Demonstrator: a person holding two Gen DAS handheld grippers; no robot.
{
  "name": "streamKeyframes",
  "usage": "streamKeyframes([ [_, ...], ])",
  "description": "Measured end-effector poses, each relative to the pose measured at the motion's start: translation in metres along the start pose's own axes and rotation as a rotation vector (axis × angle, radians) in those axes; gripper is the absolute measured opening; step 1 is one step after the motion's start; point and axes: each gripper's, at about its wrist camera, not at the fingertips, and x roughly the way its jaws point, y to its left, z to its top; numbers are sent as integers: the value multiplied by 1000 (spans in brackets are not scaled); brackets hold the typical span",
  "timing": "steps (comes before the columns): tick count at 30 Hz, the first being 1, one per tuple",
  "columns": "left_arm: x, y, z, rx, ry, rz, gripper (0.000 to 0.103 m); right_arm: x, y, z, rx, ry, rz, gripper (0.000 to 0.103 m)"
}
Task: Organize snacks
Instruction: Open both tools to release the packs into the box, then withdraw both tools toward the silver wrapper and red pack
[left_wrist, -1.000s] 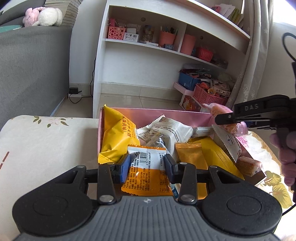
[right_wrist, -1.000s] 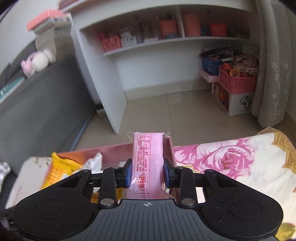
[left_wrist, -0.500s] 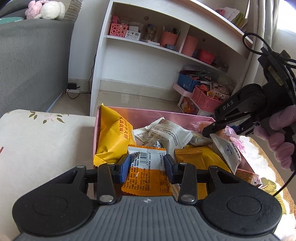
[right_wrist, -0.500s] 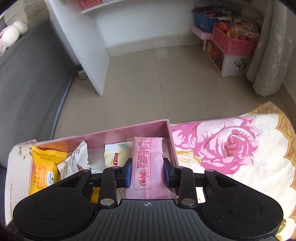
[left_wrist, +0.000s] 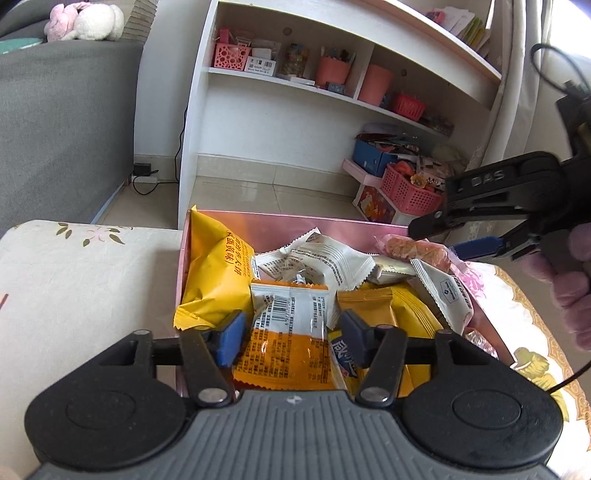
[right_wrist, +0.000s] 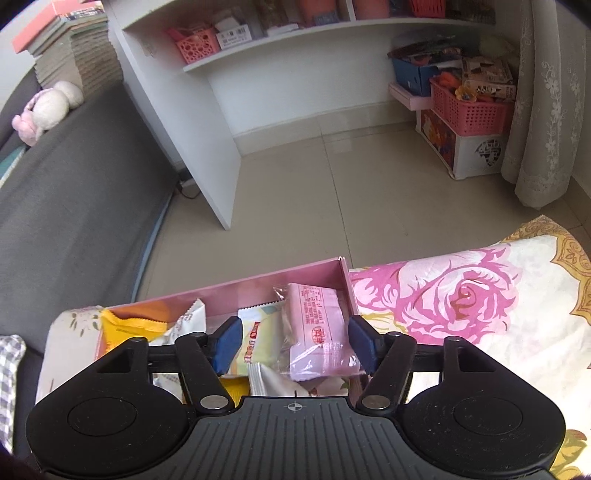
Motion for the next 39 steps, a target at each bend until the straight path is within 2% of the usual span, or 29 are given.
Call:
streamKeyframes([
  [3,-6,-2,-1,-2,6,2,67,-16,0,-6,-29,-19,10,74],
  [5,-11,-4,-3,3,13,8,73,-29,-1,-13,-48,-42,11,83],
  [8,-18,-10,-4,19,36,18,77,-49,-2,-25,-67,-80,7,88],
  [15,-44,-22,-8,54,49,38,94,-88,-5,-63,-99,-167,17,97],
  [18,-55,-26,-13,80,28,66,103,-100,-6,-79,-96,-192,8,100],
  [22,-61,-30,-22,105,57,115,103,-112,-9,-99,-74,-222,19,100],
  [26,-70,-27,-30,94,87,154,103,-119,-13,-119,-66,-249,-8,102],
  [34,-84,-16,-49,103,70,168,103,-122,-16,-157,-117,-315,-34,102],
  [39,-85,-10,-61,149,60,165,103,-118,-14,-179,-210,-315,-23,103],
])
